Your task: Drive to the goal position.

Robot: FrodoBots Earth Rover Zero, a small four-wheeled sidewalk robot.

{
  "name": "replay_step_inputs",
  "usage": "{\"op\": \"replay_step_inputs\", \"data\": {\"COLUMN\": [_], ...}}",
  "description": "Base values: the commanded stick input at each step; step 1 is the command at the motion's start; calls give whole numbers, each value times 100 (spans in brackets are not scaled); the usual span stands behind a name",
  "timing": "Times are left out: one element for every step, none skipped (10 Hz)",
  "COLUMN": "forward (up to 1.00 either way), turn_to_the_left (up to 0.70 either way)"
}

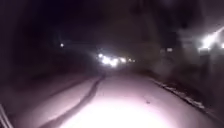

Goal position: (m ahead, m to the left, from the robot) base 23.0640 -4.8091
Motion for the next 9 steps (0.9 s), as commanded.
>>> {"op": "replay_step_inputs", "data": {"forward": [100, 100, 100, 100, 100, 100, 100, 100, 100], "turn_to_the_left": [0, 0, 0, 0, 0, 0, 0, 0, 0]}}
